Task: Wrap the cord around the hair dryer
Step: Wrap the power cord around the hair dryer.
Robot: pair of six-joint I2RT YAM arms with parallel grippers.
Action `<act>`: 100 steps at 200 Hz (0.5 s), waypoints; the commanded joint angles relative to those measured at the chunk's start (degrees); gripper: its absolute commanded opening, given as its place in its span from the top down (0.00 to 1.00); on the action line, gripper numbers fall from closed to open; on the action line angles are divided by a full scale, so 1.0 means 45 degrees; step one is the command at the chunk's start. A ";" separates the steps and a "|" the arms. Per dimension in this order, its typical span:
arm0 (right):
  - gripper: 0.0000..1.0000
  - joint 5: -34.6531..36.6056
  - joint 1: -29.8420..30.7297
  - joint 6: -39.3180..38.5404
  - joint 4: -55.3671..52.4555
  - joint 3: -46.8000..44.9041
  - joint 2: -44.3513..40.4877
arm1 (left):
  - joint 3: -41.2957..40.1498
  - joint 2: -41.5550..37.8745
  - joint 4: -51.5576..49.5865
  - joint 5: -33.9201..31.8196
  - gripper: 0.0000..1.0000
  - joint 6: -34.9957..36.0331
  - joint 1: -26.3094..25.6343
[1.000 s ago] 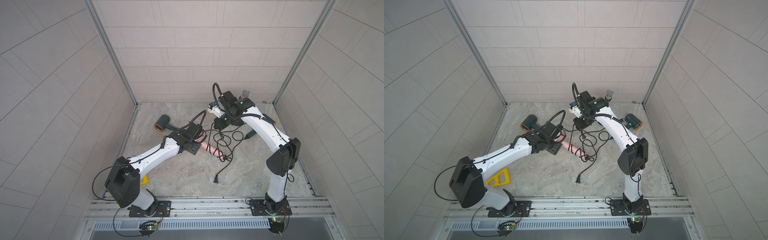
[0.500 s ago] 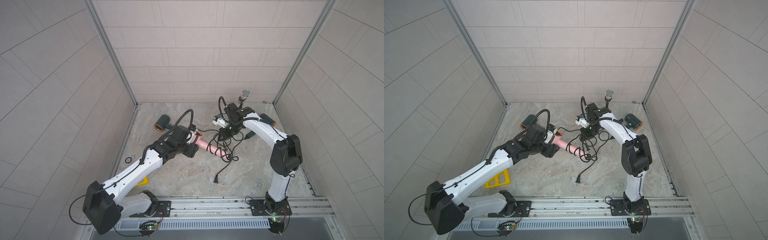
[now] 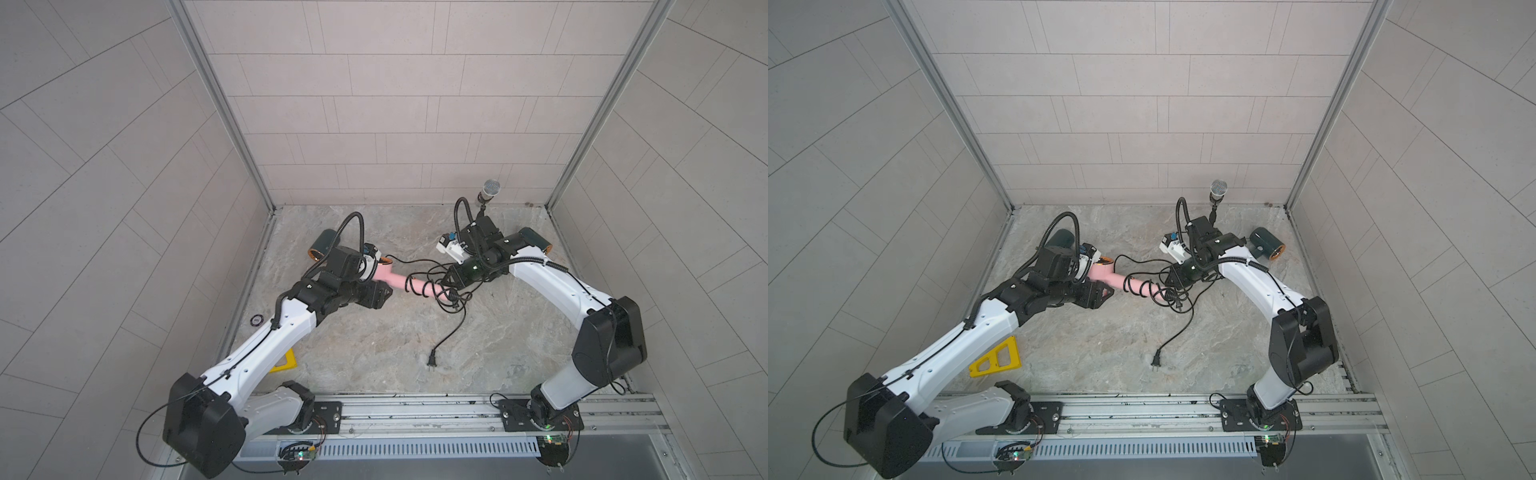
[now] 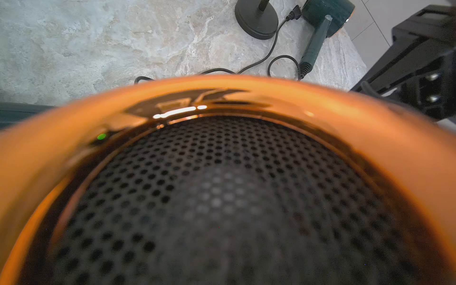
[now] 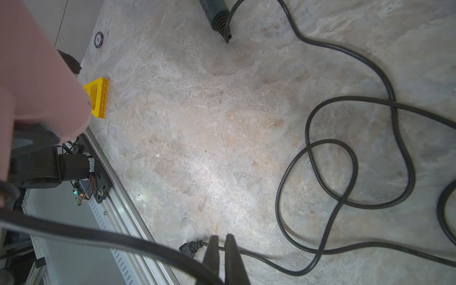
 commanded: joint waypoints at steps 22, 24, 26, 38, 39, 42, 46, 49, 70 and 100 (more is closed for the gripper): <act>1.00 0.1412 -0.0838 0.0894 0.0004 -0.0854 -0.0669 | 0.0750 -0.0259 0.1327 0.0406 1.00 -0.0993 0.0463; 1.00 0.1335 -0.0831 0.0928 0.0061 -0.0899 -0.0684 | 0.0741 -0.0271 0.1436 0.0512 1.00 -0.1080 0.0463; 1.00 0.1257 -0.0843 0.0976 0.0139 -0.0950 -0.0683 | 0.0709 -0.0279 0.1595 0.0612 1.00 -0.1175 0.0463; 1.00 0.0877 -0.0758 0.1221 0.0731 -0.1288 -0.0736 | 0.0491 -0.0295 0.2625 0.1505 1.00 -0.2031 0.0463; 1.00 0.0852 -0.0744 0.1250 0.0787 -0.1326 -0.0749 | 0.0471 -0.0275 0.2755 0.1564 1.00 -0.2097 0.0463; 1.00 0.0816 -0.0718 0.1301 0.0933 -0.1410 -0.0769 | 0.0412 -0.0248 0.3074 0.1898 1.00 -0.2322 0.0463; 1.00 0.0765 -0.0676 0.1389 0.1126 -0.1497 -0.0797 | 0.0339 -0.0235 0.3488 0.2235 1.00 -0.2582 0.0463; 1.00 0.0737 -0.0663 0.1463 0.1251 -0.1561 -0.0814 | 0.0279 -0.0221 0.3805 0.2463 1.00 -0.2773 0.0463; 1.00 0.0249 -0.0604 0.2276 0.2569 -0.2066 -0.0932 | -0.0117 -0.0130 0.5867 0.3462 1.00 -0.4337 0.0463; 1.00 -0.0391 -0.0067 0.3615 0.4410 -0.2640 -0.0899 | 0.0022 -0.0173 0.6340 0.2705 1.00 -0.5299 0.0463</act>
